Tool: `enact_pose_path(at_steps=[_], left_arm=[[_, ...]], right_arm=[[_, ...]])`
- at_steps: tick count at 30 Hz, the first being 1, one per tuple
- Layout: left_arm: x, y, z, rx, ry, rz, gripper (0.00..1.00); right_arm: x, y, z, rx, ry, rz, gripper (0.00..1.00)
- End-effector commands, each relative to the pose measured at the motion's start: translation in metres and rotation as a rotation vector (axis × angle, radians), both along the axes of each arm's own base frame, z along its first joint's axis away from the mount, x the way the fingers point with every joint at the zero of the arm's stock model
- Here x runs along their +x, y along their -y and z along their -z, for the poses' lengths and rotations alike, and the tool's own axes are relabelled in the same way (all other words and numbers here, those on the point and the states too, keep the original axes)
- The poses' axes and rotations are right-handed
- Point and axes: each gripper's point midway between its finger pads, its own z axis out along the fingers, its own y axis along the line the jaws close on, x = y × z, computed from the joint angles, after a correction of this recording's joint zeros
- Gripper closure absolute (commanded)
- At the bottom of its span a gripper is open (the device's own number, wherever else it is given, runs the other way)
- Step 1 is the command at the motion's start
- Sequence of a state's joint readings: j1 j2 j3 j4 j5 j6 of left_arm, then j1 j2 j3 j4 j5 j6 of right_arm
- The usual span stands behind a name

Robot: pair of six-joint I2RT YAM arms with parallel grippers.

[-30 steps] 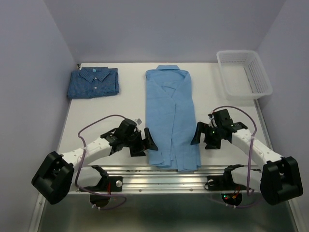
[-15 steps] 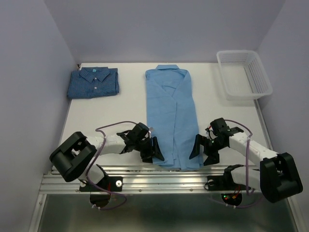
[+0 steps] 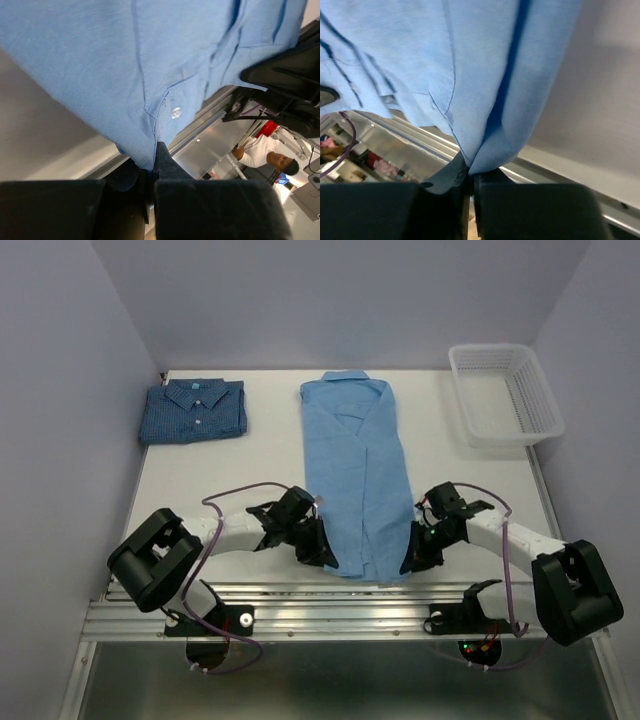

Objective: Fold and stack the long sleeve shirts
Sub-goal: Fold the shirt

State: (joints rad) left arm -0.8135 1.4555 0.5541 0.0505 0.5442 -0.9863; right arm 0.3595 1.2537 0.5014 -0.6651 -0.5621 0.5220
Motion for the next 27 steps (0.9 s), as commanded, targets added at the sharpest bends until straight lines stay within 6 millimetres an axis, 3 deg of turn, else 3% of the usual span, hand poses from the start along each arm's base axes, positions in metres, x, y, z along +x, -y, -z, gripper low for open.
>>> enact_pose_path(at_steps=[1, 5, 10, 11, 13, 16, 19, 20, 21, 22, 23, 27], left_arm=[[0.018, 0.023, -0.043, -0.098, 0.131, 0.051, 0.97], [0.029, 0.02, -0.051, -0.041, 0.173, 0.053, 1.0], [0.056, 0.018, -0.074, -0.043, 0.238, 0.031, 1.0], [0.063, 0.016, -0.079, -0.053, 0.251, 0.014, 1.0], [0.088, 0.007, -0.092, -0.07, 0.296, -0.036, 1.0], [0.125, -0.004, -0.112, -0.078, 0.394, -0.089, 1.0], [0.164, -0.005, -0.135, -0.071, 0.52, -0.106, 1.0], [0.175, -0.005, -0.132, -0.055, 0.523, -0.106, 1.0], [0.189, 0.0, -0.152, -0.075, 0.57, -0.109, 1.0], [0.196, 0.002, -0.15, -0.074, 0.57, -0.103, 1.0], [0.208, 0.003, -0.164, -0.091, 0.61, -0.102, 1.0], [0.233, 0.007, -0.177, -0.12, 0.645, -0.076, 1.0]], right_arm=[[0.049, -0.009, -0.022, 0.024, 0.27, -0.009, 0.99], [0.064, -0.011, -0.036, 0.021, 0.33, -0.011, 0.99], [0.119, -0.007, -0.087, -0.032, 0.637, -0.025, 0.99], [0.132, -0.009, -0.105, -0.029, 0.703, -0.013, 0.99], [0.158, -0.007, -0.127, -0.054, 0.811, 0.03, 0.99], [0.19, 0.003, -0.142, -0.133, 0.91, 0.112, 0.99], [0.228, 0.007, -0.161, -0.18, 0.996, 0.21, 0.99], [0.237, 0.005, -0.168, -0.172, 1.028, 0.232, 0.99], [0.252, 0.0, -0.179, -0.146, 1.08, 0.259, 0.99], [0.259, -0.003, -0.184, -0.133, 1.101, 0.27, 0.99], [0.272, -0.002, -0.198, -0.139, 1.141, 0.303, 0.99], [0.297, -0.014, -0.196, -0.135, 1.144, 0.275, 0.99]])
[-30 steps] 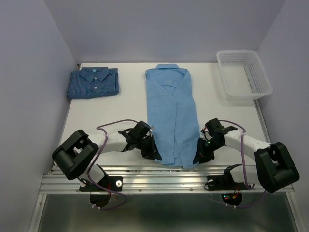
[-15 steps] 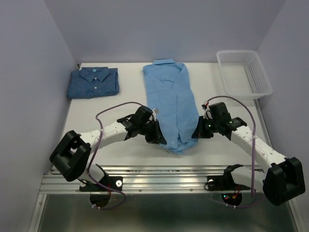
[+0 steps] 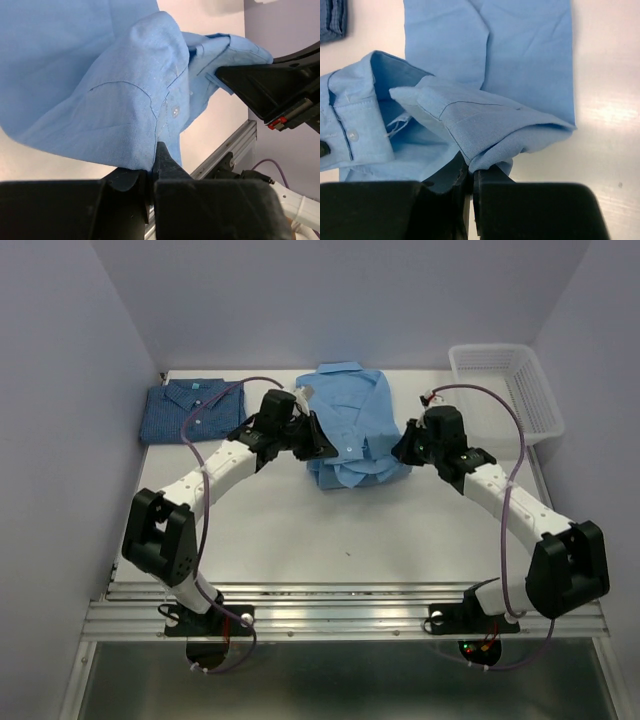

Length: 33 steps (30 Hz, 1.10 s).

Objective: Fold and stack the long sleeve shirts
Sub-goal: Fold the shirt

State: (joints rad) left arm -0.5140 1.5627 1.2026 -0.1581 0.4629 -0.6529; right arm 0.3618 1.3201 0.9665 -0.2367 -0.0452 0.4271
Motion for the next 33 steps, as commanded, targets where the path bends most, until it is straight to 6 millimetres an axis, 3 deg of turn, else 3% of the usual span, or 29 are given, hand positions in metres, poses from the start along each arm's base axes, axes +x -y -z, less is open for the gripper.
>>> enact_pose_path(at_steps=[1, 2, 3, 4, 8, 13, 15, 20, 27, 31, 32, 33], left_arm=[[0.027, 0.003, -0.024, -0.014, 0.112, 0.058, 1.0], [0.033, 0.005, -0.015, -0.009, 0.093, 0.07, 1.0], [0.042, 0.005, -0.024, -0.014, 0.117, 0.077, 1.0], [0.045, 0.007, -0.012, -0.005, 0.081, 0.091, 1.0], [0.058, 0.007, -0.003, -0.008, 0.045, 0.111, 1.0], [0.08, -0.005, -0.002, -0.005, 0.057, 0.065, 1.0], [0.092, -0.007, -0.004, -0.013, 0.068, 0.048, 1.0], [0.111, 0.001, 0.015, -0.019, 0.044, 0.066, 1.0], [0.131, 0.003, 0.018, -0.019, 0.07, 0.067, 1.0], [0.145, 0.0, 0.021, -0.021, 0.079, 0.063, 0.88], [0.149, 0.0, 0.028, -0.016, 0.069, 0.057, 0.8], [0.156, 0.0, 0.023, -0.021, 0.085, 0.052, 0.75]], right_arm=[[0.051, -0.02, -0.05, 0.054, 0.18, 0.001, 0.99], [0.054, -0.022, -0.05, 0.055, 0.178, 0.0, 0.99], [0.057, -0.022, -0.049, 0.058, 0.173, 0.008, 0.99], [0.062, -0.023, -0.049, 0.061, 0.173, 0.015, 0.99], [0.074, -0.025, -0.055, 0.06, 0.188, 0.032, 0.99], [0.094, -0.036, -0.031, 0.042, 0.138, 0.006, 0.99], [0.103, -0.038, -0.031, 0.037, 0.143, 0.017, 0.99], [0.12, -0.043, -0.017, 0.029, 0.12, 0.024, 0.99], [0.135, -0.043, -0.001, 0.027, 0.092, 0.045, 0.99], [0.149, -0.037, 0.009, 0.004, 0.086, 0.074, 0.93], [0.155, -0.039, 0.006, 0.006, 0.096, 0.075, 0.91], [0.16, -0.04, 0.02, -0.008, 0.076, 0.077, 0.86]])
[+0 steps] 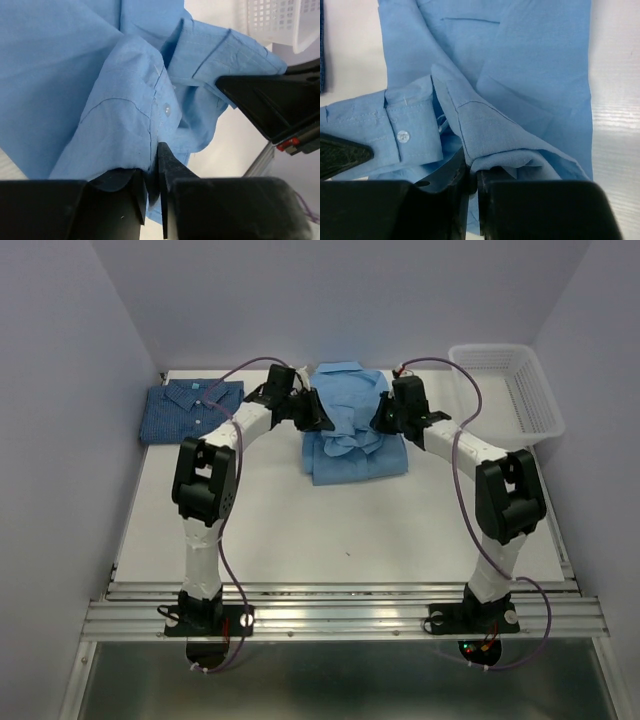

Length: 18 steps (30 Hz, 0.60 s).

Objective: Fold and stack the long sleeve shirts
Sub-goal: Fold the shirt

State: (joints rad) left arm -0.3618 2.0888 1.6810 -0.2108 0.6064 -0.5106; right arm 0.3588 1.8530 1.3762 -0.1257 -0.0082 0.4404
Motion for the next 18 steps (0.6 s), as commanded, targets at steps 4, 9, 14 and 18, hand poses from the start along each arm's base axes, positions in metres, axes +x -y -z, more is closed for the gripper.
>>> enact_pose_path(at_steps=[4, 9, 14, 18], left_arm=[[0.053, -0.007, -0.038, -0.071, 0.128, -0.008, 0.43], [0.092, -0.024, -0.075, -0.038, 0.264, -0.065, 0.01], [0.092, -0.036, -0.104, -0.036, 0.323, -0.072, 0.01], [0.072, -0.048, -0.094, 0.012, 0.313, -0.088, 0.01]], right_arm=[[0.057, -0.006, -0.014, 0.002, 0.1, 0.017, 0.67], [0.082, -0.022, -0.042, 0.0, 0.173, -0.094, 0.23], [0.082, -0.017, -0.073, -0.002, 0.221, -0.106, 0.0], [0.054, -0.002, -0.087, -0.033, 0.23, -0.091, 0.0]])
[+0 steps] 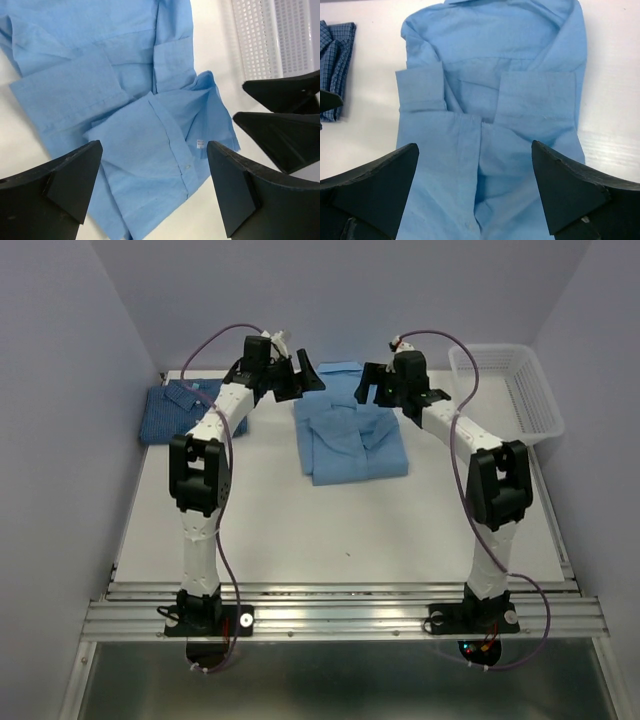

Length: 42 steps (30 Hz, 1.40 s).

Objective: Fold and stack the long sleeve shirts
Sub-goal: Fold the shirt

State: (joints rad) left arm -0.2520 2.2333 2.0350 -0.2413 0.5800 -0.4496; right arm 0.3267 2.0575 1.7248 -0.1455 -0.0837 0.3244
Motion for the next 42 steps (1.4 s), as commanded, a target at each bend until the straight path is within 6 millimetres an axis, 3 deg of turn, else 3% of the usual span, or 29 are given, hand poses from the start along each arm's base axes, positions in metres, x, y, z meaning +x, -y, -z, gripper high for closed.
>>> enact_pose_path(at_steps=[1, 2, 5, 7, 8, 12, 14, 16, 17, 19, 20, 21, 23, 24, 25, 27, 28, 31, 33, 35, 36, 37, 38, 39, 40, 41, 42], left_arm=[[-0.03, -0.011, -0.053, 0.024, 0.119, -0.003, 0.01], [-0.038, -0.015, -0.032, 0.038, 0.085, -0.013, 0.01], [-0.058, -0.02, -0.025, 0.028, 0.067, -0.029, 0.01], [-0.071, -0.022, -0.002, 0.025, 0.019, -0.033, 0.01], [-0.076, -0.021, 0.001, 0.016, 0.008, -0.022, 0.01], [-0.097, -0.013, 0.032, 0.017, -0.068, 0.014, 0.01], [-0.103, -0.01, 0.043, 0.023, -0.091, 0.022, 0.01], [-0.116, -0.005, 0.056, 0.023, -0.122, 0.046, 0.01], [-0.121, -0.002, 0.059, 0.019, -0.132, 0.057, 0.01], [-0.14, 0.0, 0.073, 0.009, -0.169, 0.079, 0.01], [-0.146, 0.003, 0.066, -0.013, -0.158, 0.08, 0.01], [-0.157, 0.0, 0.076, -0.009, -0.184, 0.07, 0.01], [-0.165, -0.007, 0.073, 0.001, -0.161, 0.04, 0.01], [-0.167, -0.01, 0.072, 0.011, -0.154, 0.031, 0.01], [-0.168, -0.015, 0.065, 0.027, -0.127, 0.015, 0.01], [-0.173, -0.018, 0.067, 0.036, -0.136, 0.009, 0.01], [-0.178, -0.019, 0.071, 0.034, -0.153, 0.011, 0.01], [-0.187, -0.02, 0.078, 0.024, -0.183, 0.001, 0.01], [-0.191, -0.022, 0.083, 0.02, -0.195, -0.015, 0.01], [-0.194, -0.022, 0.084, 0.013, -0.201, -0.018, 0.01], [-0.195, -0.021, 0.081, 0.005, -0.197, -0.016, 0.01], [-0.198, -0.022, 0.078, 0.0, -0.194, -0.017, 0.01], [-0.198, -0.023, 0.077, -0.002, -0.191, -0.02, 0.01], [-0.2, -0.024, 0.075, -0.001, -0.185, -0.024, 0.01], [-0.203, -0.026, 0.077, 0.004, -0.192, -0.03, 0.01], [-0.204, -0.028, 0.071, 0.003, -0.175, -0.043, 0.01], [-0.206, -0.029, 0.069, 0.002, -0.173, -0.047, 0.01]], right_arm=[[-0.024, 0.019, -0.048, -0.024, 0.085, 0.014, 0.0], [-0.038, 0.026, -0.044, -0.036, 0.071, 0.027, 0.0], [-0.058, 0.032, -0.032, -0.048, 0.036, 0.021, 0.0], [-0.079, 0.029, -0.011, -0.042, -0.024, -0.029, 0.0], [-0.087, 0.027, -0.008, -0.032, -0.037, -0.048, 0.0], [-0.118, -0.002, 0.013, 0.064, -0.117, -0.244, 0.0], [-0.121, -0.012, 0.03, 0.098, -0.168, -0.283, 0.0], [-0.113, -0.022, 0.039, 0.14, -0.189, -0.307, 0.0], [-0.109, -0.025, 0.031, 0.154, -0.166, -0.307, 0.0], [-0.093, -0.029, 0.046, 0.158, -0.179, -0.292, 0.0], [-0.086, -0.031, 0.049, 0.157, -0.177, -0.289, 0.0], [-0.069, -0.036, 0.054, 0.157, -0.171, -0.288, 0.0], [-0.042, -0.041, 0.065, 0.151, -0.179, -0.26, 0.0], [-0.034, -0.044, 0.05, 0.153, -0.146, -0.265, 0.0], [-0.027, -0.045, 0.073, 0.139, -0.18, -0.259, 0.0], [-0.01, -0.048, 0.078, 0.13, -0.161, -0.248, 0.0], [0.009, -0.046, 0.081, 0.105, -0.134, -0.211, 0.0], [0.026, -0.035, 0.087, 0.039, -0.109, -0.15, 0.0], [0.02, -0.03, 0.094, 0.011, -0.12, -0.151, 0.0], [-0.002, -0.025, 0.117, 0.0, -0.184, -0.165, 0.0], [-0.011, -0.024, 0.111, 0.008, -0.188, -0.17, 0.0], [-0.032, -0.022, 0.13, 0.029, -0.241, -0.176, 0.0], [-0.04, -0.021, 0.116, 0.056, -0.22, -0.167, 0.0], [-0.052, -0.02, 0.134, 0.078, -0.26, -0.158, 0.0], [-0.051, -0.024, 0.107, 0.129, -0.179, -0.159, 0.0], [-0.065, -0.031, 0.109, 0.185, -0.214, -0.16, 0.0], [-0.087, -0.027, 0.127, 0.202, -0.272, -0.151, 0.0]])
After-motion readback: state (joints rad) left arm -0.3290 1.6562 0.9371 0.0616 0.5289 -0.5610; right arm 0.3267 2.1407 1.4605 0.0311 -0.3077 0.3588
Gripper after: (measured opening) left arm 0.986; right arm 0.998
